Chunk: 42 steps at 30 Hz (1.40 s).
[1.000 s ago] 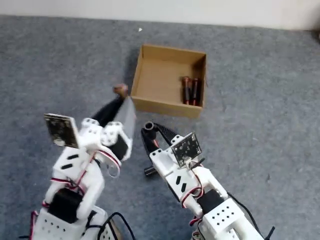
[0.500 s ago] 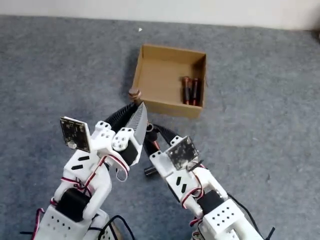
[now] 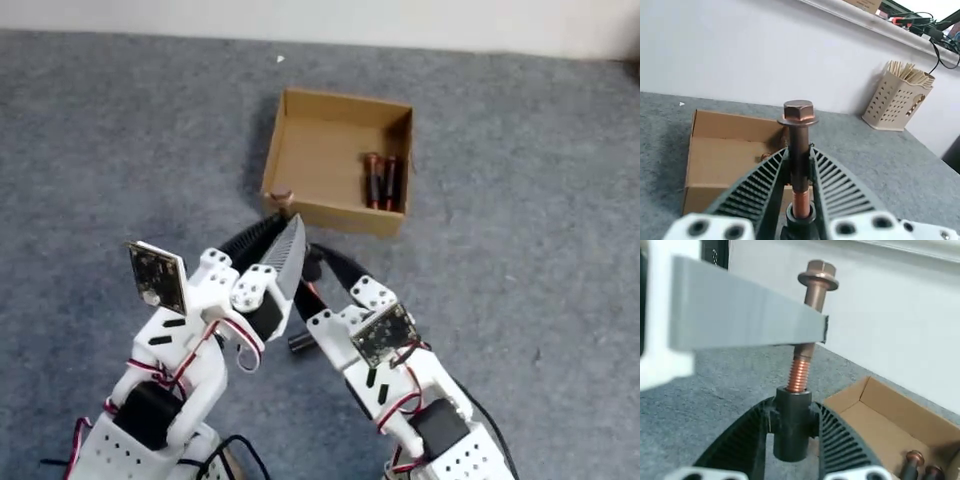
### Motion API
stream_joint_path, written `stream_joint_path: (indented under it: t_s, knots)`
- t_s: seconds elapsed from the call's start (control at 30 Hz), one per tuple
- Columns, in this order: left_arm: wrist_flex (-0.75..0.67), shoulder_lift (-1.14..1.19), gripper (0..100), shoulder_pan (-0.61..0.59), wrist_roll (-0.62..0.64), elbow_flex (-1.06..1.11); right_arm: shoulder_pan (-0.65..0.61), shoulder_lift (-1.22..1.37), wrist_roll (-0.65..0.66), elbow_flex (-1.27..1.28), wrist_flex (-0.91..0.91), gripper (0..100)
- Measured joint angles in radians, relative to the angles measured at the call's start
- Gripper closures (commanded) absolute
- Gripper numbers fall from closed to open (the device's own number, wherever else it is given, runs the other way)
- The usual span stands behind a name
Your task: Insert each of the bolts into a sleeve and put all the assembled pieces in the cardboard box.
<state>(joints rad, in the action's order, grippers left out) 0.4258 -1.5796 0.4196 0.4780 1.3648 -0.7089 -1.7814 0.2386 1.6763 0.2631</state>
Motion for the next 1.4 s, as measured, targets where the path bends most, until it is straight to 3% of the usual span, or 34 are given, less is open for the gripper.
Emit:
stream_joint_path:
  t_s: [0.3, 0.57, 0.8, 0.9, 1.07, 1.4]
  knots:
    - [0.155, -0.003, 98, 0.058, 0.0, -0.034, -0.003, 0.0, -0.002, 0.0, 0.002, 99.4]
    - [0.318, -0.003, 72, 0.091, -0.091, -0.046, 0.002, 0.0, -0.003, 0.0, 0.003, 99.4]
    - [0.463, -0.003, 71, 0.089, -0.1, -0.086, 0.012, -0.003, -0.008, 0.0, 0.003, 99.4]
    - [0.548, -0.002, 71, 0.086, -0.1, -0.15, 0.012, -0.003, -0.071, 0.0, 0.003, 99.4]
    - [0.651, -0.009, 71, 0.018, -0.101, -0.216, 0.068, -0.003, -0.115, 0.0, 0.002, 99.4]
    - [0.678, -0.003, 71, -0.267, -0.114, -0.16, 0.112, -0.005, -0.12, 0.0, 0.127, 99.4]
